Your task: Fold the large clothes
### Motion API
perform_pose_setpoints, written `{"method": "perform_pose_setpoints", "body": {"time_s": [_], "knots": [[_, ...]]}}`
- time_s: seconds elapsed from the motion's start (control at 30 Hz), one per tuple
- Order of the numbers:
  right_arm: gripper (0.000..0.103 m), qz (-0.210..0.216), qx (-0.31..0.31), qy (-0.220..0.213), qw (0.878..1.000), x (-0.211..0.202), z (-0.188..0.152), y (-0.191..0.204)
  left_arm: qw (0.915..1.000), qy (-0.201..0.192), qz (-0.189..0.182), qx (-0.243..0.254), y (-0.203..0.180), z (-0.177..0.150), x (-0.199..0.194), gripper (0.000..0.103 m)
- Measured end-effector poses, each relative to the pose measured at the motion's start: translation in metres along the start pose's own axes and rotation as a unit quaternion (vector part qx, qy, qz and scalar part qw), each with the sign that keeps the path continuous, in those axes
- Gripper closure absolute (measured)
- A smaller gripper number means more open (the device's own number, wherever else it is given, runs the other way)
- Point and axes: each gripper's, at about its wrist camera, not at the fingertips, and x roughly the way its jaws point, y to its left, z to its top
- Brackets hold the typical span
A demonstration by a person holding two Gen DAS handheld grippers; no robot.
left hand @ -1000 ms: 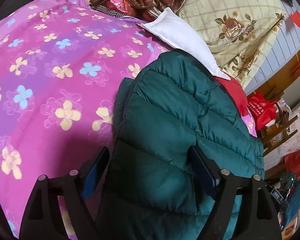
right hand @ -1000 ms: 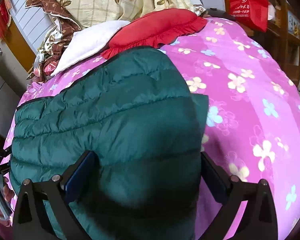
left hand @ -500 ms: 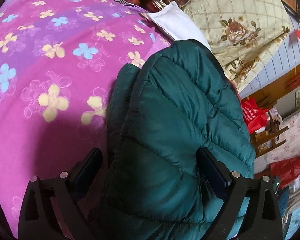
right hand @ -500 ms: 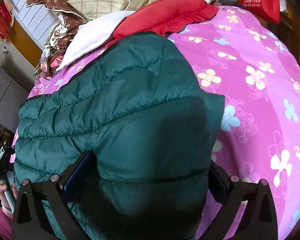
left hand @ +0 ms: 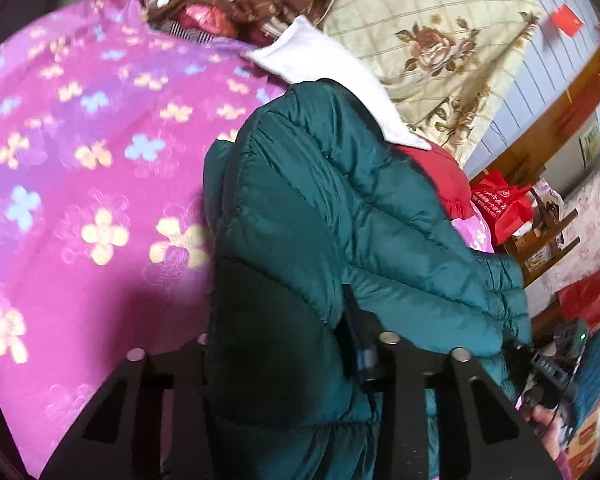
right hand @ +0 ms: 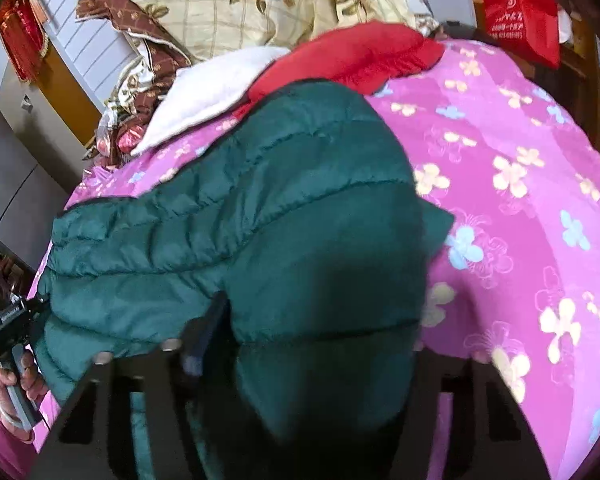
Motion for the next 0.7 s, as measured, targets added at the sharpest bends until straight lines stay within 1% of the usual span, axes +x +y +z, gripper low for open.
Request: {"method": "perform_pose_setpoints", "body": {"time_s": [0.1,0.17,0.23,0.33,0.4,0.5,0.6,0.67,0.7], "knots": [[0.066,0.012,0.0,-0.026,1.0,-0.025,0.002,0.008,0.9999,-0.007,-0.006,0.004,-0.005,-0.004,-0.021,0.094],[0.069,0.015,-0.006,-0.035,0.999,-0.04,0.001,0.015,0.9997,-0.012,-0.006,0.018,-0.012,-0.01,-0.04,0.095],[0.07,0.024,-0.014,-0.04,0.999,-0.057,-0.001,0.024,0.9994,-0.015,-0.007,0.031,-0.017,-0.017,-0.06,0.095],[0.07,0.042,-0.016,-0.034,0.998,-0.079,-0.01,0.032,0.999,-0.016,-0.015,0.039,-0.017,-0.031,-0.093,0.096],[0.07,0.052,-0.023,-0.027,0.998,-0.096,-0.022,0.036,0.9991,-0.012,-0.016,0.038,-0.013,-0.044,-0.118,0.096],[0.07,0.07,-0.031,-0.018,0.997,-0.117,-0.042,0.041,0.9994,-0.001,-0.008,0.032,-0.004,-0.061,-0.14,0.096],[0.07,0.081,-0.032,-0.001,0.996,-0.128,-0.065,0.043,0.9996,0.013,0.003,0.023,0.009,-0.08,-0.152,0.096],[0.07,0.078,-0.039,0.008,0.996,-0.131,-0.08,0.044,0.9994,0.024,0.018,0.016,0.02,-0.094,-0.151,0.093],[0.07,0.071,-0.042,0.012,0.997,-0.13,-0.088,0.045,0.9989,0.033,0.032,0.008,0.026,-0.1,-0.145,0.092]]}}
